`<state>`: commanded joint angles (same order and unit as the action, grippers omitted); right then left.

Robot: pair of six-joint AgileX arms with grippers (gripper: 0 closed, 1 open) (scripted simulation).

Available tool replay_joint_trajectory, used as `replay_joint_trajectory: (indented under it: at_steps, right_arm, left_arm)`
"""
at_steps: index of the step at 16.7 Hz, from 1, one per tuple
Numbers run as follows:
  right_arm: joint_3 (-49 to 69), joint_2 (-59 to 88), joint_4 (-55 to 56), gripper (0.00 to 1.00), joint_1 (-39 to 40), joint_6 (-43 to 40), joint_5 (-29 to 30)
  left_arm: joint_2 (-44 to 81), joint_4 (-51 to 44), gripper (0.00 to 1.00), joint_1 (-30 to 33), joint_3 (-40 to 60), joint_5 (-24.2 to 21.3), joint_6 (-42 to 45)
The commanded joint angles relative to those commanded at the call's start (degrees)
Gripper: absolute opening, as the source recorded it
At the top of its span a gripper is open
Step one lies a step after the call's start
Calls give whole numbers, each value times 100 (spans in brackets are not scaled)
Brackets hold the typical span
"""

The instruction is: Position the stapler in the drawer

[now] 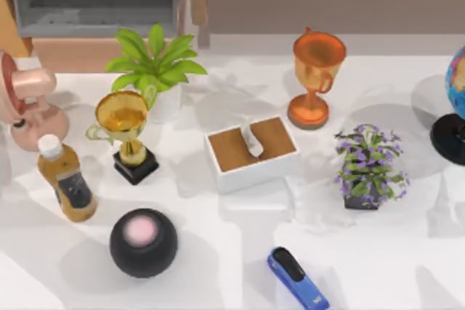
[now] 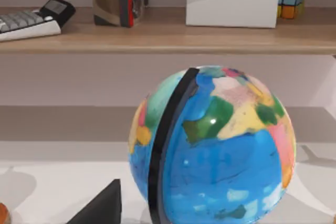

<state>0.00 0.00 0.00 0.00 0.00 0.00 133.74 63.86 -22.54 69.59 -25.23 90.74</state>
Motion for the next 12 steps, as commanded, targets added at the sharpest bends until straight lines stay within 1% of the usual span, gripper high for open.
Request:
replay_joint_trajectory:
  at_steps: [9,12]
  right_arm:
    - [0,0,0,100,0,0,0]
    - [0,0,0,100,0,0,0]
  left_arm:
    - [33,-36,0,-31,-25,-3,-27]
    - [-196,207,0,-157,-426,-90,-10]
